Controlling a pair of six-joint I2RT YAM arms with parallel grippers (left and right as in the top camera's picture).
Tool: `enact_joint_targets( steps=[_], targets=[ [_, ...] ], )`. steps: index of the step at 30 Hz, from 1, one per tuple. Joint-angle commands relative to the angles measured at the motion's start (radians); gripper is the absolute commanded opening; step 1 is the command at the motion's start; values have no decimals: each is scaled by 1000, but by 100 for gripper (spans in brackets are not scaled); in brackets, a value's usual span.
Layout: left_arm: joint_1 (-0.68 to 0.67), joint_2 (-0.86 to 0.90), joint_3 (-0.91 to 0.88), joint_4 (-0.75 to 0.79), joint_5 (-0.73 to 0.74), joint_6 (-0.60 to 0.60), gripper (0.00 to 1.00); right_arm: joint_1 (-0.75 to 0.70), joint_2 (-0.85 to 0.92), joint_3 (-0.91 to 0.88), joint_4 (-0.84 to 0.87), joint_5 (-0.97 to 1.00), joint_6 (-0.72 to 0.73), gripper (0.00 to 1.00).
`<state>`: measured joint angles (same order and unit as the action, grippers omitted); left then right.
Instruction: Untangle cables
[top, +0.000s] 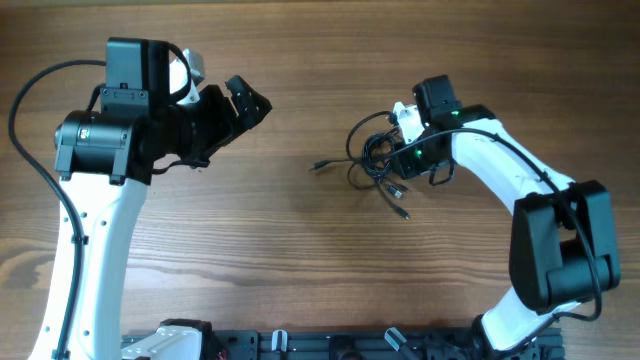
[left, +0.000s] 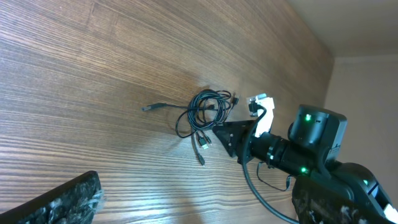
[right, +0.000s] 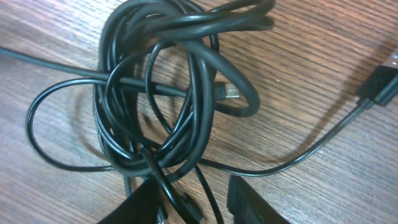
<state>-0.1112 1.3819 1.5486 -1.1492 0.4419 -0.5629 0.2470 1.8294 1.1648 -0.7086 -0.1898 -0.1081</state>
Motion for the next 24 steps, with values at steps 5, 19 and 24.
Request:
enact_joint_targets(
  steps=[5,19,24],
  targets=[
    [-5,-2,9,0,-36,5,100,-13,18,-1,-43,-187,-17,4],
    [-5,27,9,0,18,5,100,2,-251,211,1040,-1402,1227,4],
    [-47,27,9,12,89,5,100,39,-251,207,1435,-1384,1504,4]
  ],
)
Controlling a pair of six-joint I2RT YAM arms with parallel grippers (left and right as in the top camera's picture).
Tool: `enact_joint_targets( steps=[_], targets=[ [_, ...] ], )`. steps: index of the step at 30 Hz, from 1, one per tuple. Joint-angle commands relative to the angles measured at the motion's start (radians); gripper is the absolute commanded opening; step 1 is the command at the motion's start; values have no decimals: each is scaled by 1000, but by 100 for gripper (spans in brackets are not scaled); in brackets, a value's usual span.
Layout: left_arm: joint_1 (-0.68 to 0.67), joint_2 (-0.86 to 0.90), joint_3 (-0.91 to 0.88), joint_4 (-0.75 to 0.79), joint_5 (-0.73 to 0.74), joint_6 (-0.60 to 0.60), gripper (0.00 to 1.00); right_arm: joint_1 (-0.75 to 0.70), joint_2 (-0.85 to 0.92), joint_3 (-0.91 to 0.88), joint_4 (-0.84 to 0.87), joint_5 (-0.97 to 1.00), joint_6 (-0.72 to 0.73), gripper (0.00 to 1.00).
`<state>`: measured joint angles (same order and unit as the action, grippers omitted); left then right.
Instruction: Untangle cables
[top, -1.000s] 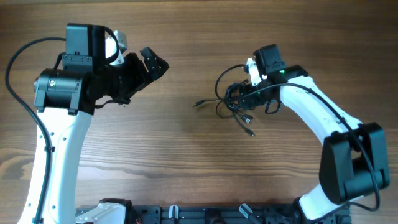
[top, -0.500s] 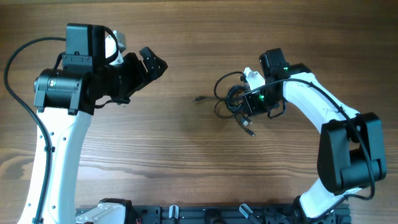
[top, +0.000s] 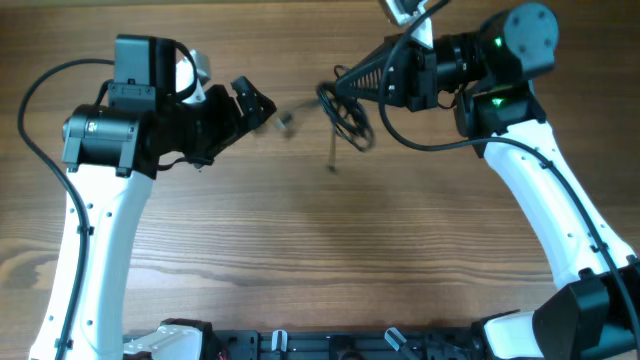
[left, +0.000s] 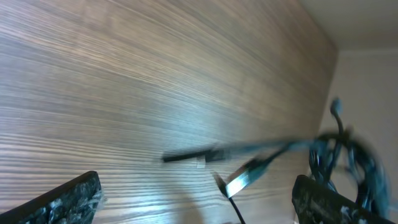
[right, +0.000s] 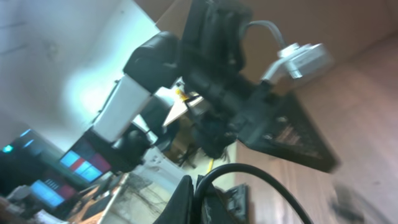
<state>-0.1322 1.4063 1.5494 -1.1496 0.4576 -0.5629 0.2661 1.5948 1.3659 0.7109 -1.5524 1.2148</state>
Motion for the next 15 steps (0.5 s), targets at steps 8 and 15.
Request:
enact_joint_targets(
  steps=[8,15],
  targets=[
    [-28,2,9,88,272,16,100,97,-14,0,-40,36,169,4],
    [-29,2,8,41,439,219,99,98,-14,0,-46,63,176,4]
  ],
)
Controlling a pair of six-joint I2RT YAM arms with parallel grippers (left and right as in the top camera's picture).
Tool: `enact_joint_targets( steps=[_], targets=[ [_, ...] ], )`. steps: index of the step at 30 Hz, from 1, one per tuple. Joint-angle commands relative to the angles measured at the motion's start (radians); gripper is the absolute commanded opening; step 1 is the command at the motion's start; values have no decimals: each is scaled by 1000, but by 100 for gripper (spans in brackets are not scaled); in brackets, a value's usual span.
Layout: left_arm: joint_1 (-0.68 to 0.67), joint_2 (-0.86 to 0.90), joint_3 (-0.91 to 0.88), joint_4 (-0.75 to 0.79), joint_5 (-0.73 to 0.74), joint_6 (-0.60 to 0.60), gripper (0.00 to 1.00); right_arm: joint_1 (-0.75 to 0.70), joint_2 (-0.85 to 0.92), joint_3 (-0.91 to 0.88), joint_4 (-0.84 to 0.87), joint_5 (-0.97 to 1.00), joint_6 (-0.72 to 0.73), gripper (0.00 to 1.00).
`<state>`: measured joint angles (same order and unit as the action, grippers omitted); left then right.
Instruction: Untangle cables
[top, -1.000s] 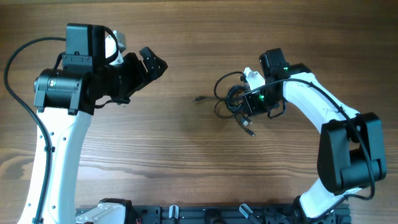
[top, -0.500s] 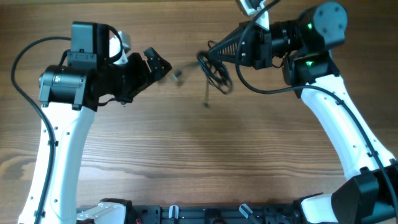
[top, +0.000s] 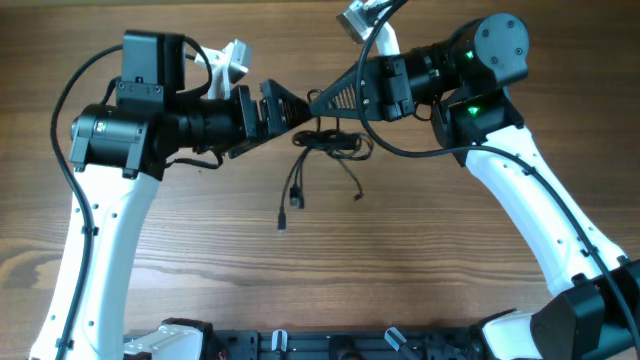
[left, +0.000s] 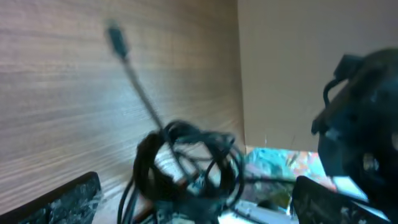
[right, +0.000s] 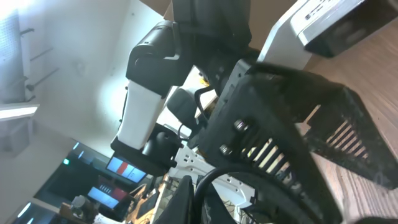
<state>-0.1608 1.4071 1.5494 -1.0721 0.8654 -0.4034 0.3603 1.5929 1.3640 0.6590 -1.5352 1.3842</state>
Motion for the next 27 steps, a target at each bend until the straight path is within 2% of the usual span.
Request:
enact_joint_targets(
  steps=[1,4,7,16,18,19,20,22,23,25,26,27],
  targets=[
    [-1,1,8,-58,12,60,98,3,-13,2,6,54,7,4],
    [-1,1,8,-109,-2,127,98,0,-13,2,5,76,6,4],
    [-1,1,8,-79,24,163,98,1,-13,2,5,78,17,4],
    [-1,30,8,23,13,165,98,42,-13,2,5,78,79,4],
    [-1,41,8,60,13,165,89,47,-13,2,6,76,90,4],
    [-1,42,8,76,13,165,72,47,-13,2,5,71,89,4],
    [-1,42,8,90,13,164,62,47,-13,2,5,66,89,4],
    [-1,42,8,101,13,165,60,47,-13,2,5,60,89,4],
    [-1,42,8,104,13,165,40,47,-13,2,5,55,84,4],
    [-1,42,8,103,13,164,24,46,-13,2,5,49,82,4],
    [-1,42,8,103,13,164,22,46,-13,2,5,50,81,4],
    [-1,42,8,98,12,158,34,45,-13,2,6,51,72,4]
  ],
)
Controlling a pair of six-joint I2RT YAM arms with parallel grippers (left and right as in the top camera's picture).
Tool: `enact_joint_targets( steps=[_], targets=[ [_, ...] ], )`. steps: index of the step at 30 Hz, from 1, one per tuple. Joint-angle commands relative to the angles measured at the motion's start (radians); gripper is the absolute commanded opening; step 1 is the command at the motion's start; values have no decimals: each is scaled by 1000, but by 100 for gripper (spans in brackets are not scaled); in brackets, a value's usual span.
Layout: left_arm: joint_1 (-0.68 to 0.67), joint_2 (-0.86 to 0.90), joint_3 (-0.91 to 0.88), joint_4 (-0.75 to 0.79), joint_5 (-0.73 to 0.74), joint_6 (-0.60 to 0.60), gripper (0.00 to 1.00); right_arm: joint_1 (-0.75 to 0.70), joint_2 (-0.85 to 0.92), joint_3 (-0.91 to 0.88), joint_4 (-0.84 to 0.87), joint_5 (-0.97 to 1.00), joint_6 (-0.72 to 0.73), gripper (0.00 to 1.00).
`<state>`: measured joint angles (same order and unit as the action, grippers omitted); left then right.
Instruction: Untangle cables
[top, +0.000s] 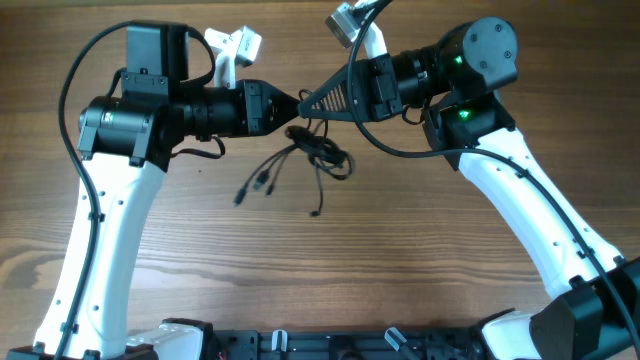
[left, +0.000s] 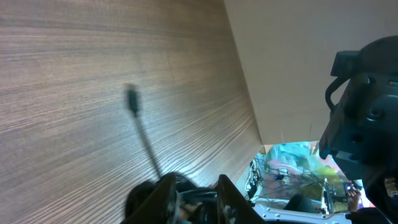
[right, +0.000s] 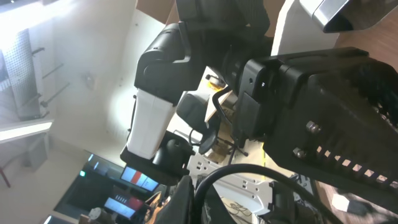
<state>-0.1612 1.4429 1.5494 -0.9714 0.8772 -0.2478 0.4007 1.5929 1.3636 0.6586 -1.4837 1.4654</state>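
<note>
The black cable bundle (top: 318, 150) hangs in the air between my two grippers at the top middle of the overhead view. Its loose plug ends (top: 252, 186) dangle down to the left. My left gripper (top: 287, 108) is shut on strands of the bundle (left: 186, 194), which show between its fingers (left: 166, 198). One plug end (left: 132, 99) swings blurred above the wood. My right gripper (top: 312, 104) faces it, tip to tip, shut on a cable loop (right: 249, 171).
The wooden table (top: 420, 260) lies below both arms. In the right wrist view the left gripper's black body (right: 311, 93) fills the right side, very close. A dark rail (top: 330, 345) runs along the table's front edge.
My left gripper was open with the bundle between its wide-spread fingers; now it is shut on the bundle. The dangling plug ends have swung to the left. The right gripper still holds.
The bundle first lay on the table at the right with my right gripper down at it. Then the right gripper held it in the air near the top middle, the left open nearby. The grippers then met tip to tip, and now both grip the bundle.
</note>
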Motion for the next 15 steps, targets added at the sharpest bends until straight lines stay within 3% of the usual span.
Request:
enact_joint_targets(
  steps=[1,2,4,6,8,10,12,15],
  targets=[
    [0,6,8,-17,-32,-31,57,-2,-13,2,5,6,-63,4],
    [0,6,8,-27,-75,-74,64,-9,-13,2,-2,9,-87,4],
    [0,6,8,-62,-217,-185,67,-45,-13,2,-68,29,-192,4],
    [0,6,8,-69,-221,-207,71,-61,-12,2,-174,40,-330,4],
    [0,7,8,-71,-246,-211,71,-61,-11,2,-382,92,-533,4],
    [0,7,8,-119,-455,-301,71,-61,9,2,-690,243,-754,4],
    [0,7,8,-168,-598,-322,72,-57,50,2,-835,328,-847,4],
    [0,16,8,-183,-633,-322,73,-20,172,2,-979,376,-942,4]
  ],
)
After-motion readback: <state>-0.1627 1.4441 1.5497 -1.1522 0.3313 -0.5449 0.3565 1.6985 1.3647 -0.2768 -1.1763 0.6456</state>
